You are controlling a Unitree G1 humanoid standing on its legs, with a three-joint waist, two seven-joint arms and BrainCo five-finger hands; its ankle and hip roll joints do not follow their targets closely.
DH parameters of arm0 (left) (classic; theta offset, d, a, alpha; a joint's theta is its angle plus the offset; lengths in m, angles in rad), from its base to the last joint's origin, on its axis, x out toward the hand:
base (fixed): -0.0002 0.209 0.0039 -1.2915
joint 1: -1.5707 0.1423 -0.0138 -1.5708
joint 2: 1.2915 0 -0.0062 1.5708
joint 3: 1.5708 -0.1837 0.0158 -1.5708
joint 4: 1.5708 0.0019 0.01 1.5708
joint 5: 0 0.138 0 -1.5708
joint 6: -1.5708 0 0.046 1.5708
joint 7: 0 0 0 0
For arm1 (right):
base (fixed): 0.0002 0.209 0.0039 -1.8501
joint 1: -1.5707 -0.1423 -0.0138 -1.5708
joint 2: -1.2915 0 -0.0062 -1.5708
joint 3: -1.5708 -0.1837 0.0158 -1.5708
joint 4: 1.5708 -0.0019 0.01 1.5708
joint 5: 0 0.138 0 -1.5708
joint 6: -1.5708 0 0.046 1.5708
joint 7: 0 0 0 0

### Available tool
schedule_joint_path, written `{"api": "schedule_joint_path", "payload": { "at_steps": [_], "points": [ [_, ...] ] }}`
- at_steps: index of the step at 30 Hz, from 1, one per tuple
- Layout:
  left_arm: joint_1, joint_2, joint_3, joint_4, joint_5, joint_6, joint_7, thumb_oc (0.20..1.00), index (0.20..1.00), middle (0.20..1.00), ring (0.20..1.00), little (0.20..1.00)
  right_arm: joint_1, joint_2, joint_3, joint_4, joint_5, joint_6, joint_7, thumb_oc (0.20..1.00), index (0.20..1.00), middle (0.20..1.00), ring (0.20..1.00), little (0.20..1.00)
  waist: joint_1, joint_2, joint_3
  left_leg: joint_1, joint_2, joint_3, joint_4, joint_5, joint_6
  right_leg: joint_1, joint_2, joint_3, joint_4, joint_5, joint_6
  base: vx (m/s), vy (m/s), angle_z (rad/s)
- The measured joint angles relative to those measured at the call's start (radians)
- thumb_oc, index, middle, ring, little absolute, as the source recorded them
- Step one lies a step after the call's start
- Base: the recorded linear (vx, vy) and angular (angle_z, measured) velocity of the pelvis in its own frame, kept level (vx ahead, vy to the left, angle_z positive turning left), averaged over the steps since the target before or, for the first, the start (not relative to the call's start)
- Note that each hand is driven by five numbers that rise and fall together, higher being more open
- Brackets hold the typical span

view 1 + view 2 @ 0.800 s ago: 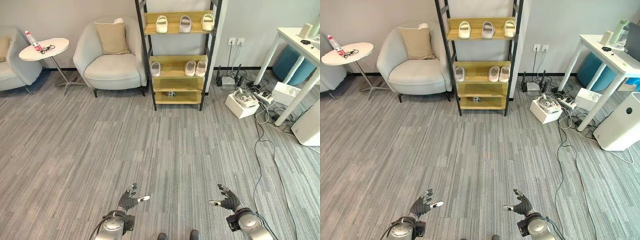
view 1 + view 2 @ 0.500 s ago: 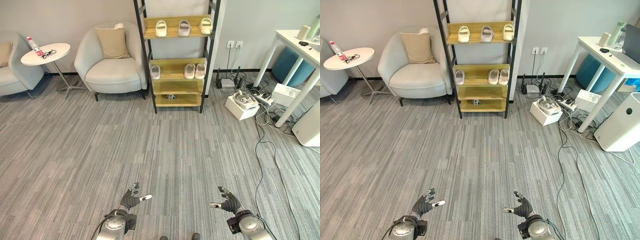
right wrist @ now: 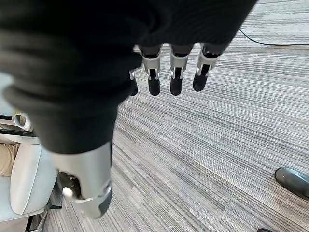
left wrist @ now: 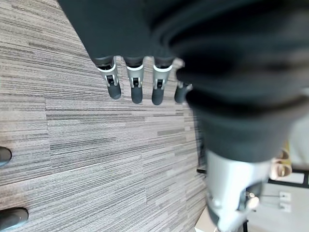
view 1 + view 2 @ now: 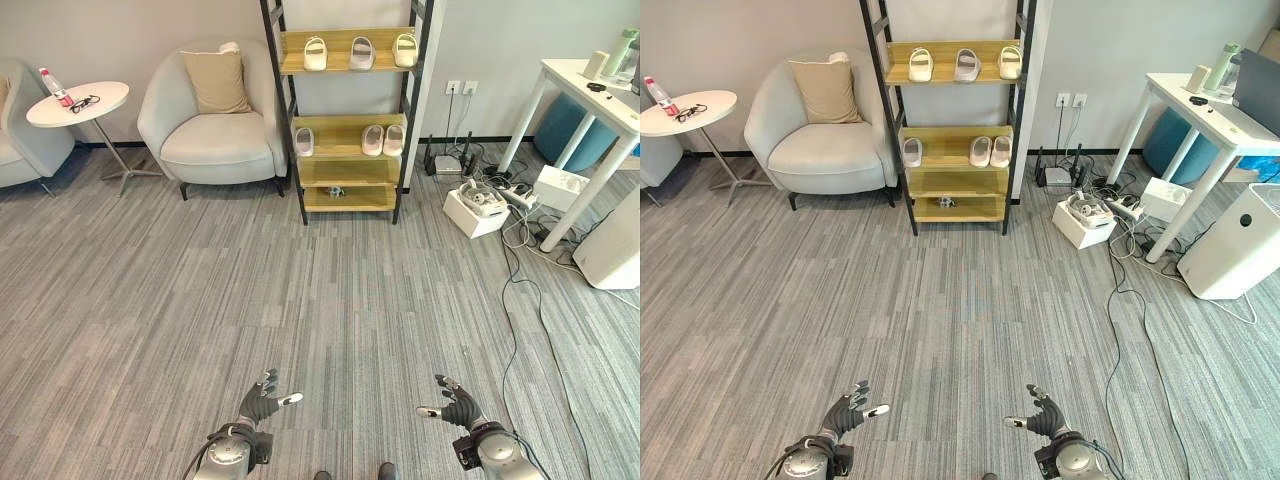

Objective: Arrange the slippers neatly on the shoe rack.

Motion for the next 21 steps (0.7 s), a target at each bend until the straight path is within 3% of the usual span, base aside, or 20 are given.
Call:
{"api": "schedule_joint_path", "payload": {
  "at_steps": [21],
  "points": [
    [0.008, 0.0, 0.001, -0.008, 0.0, 0.0, -0.001, 1.0, 1.0, 1.0, 1.0, 1.0, 0.006, 0.0, -0.001, -0.001, 0.002, 0.0, 0.018, 1.0, 1.0, 1.0, 1.0, 1.0, -0.002, 0.016, -0.001, -0.003, 0.0, -0.001, -0.005, 0.001, -0.002, -0.005, 0.0, -0.002, -0.005, 0.001, -0.001, 0.01, -0.002, 0.0]
  ]
}}
